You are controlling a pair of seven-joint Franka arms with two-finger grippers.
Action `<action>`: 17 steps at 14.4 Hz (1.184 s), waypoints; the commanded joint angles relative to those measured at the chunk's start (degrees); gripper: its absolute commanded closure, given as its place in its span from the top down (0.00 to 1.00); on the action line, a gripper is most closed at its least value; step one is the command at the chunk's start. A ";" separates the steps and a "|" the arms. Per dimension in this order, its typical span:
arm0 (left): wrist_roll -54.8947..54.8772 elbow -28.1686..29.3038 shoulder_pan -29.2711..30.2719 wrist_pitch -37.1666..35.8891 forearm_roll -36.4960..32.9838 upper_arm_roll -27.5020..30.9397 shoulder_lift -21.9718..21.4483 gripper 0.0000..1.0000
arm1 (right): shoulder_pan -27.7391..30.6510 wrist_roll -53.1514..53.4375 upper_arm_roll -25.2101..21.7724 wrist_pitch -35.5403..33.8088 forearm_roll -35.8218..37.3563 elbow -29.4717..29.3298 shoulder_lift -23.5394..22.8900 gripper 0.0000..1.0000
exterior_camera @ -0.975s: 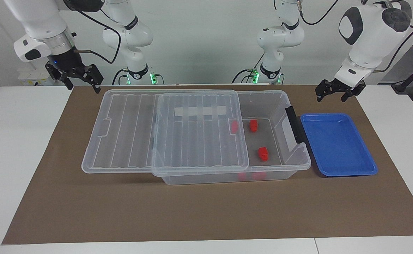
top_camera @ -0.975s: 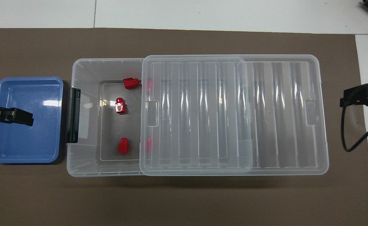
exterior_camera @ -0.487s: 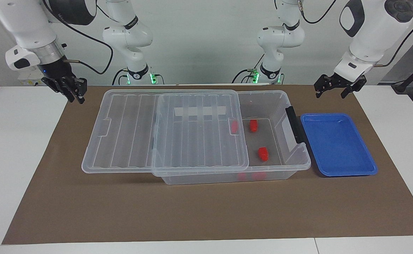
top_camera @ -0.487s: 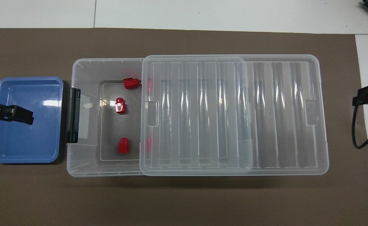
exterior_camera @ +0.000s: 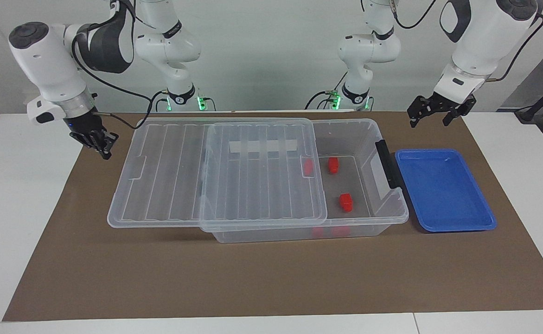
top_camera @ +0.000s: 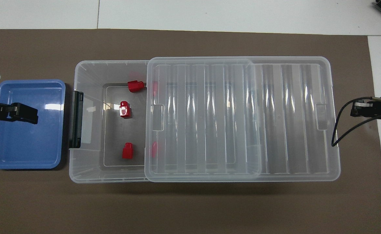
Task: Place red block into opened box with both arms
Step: 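Reach the right gripper to the edge of the clear lid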
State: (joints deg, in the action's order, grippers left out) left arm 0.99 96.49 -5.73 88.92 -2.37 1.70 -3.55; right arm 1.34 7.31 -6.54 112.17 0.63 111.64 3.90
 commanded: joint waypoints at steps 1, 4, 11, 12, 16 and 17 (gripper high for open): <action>1.12 -0.16 -0.78 -0.85 0.35 0.67 -0.75 1.00 | 1.12 -1.51 0.39 4.18 -0.98 2.79 0.49 0.00; 1.03 0.02 0.01 -0.85 0.35 0.93 -0.93 1.00 | 1.03 -1.68 0.39 7.89 -0.98 3.85 -1.00 0.00; 1.21 0.02 0.01 -0.85 0.35 1.20 -0.93 1.00 | -1.59 -4.23 1.09 12.36 -0.89 3.41 -4.43 0.00; 1.21 0.02 0.01 -0.85 0.35 1.20 -0.93 1.00 | -1.95 -4.14 1.09 12.46 -0.89 3.41 -4.35 0.00; 1.12 0.02 -0.07 -0.94 0.35 1.02 -0.93 1.00 | -3.54 -4.23 1.18 11.41 -0.98 3.41 -4.34 0.00; 0.95 0.02 -0.07 -0.77 0.78 1.02 -1.11 1.00 | -3.54 -4.32 1.18 11.32 -0.98 3.50 -4.26 0.00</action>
State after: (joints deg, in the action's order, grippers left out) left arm 1.49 96.48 -5.66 88.92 -2.37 2.62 -3.81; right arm -2.29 4.33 -5.39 123.71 0.63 114.92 -0.57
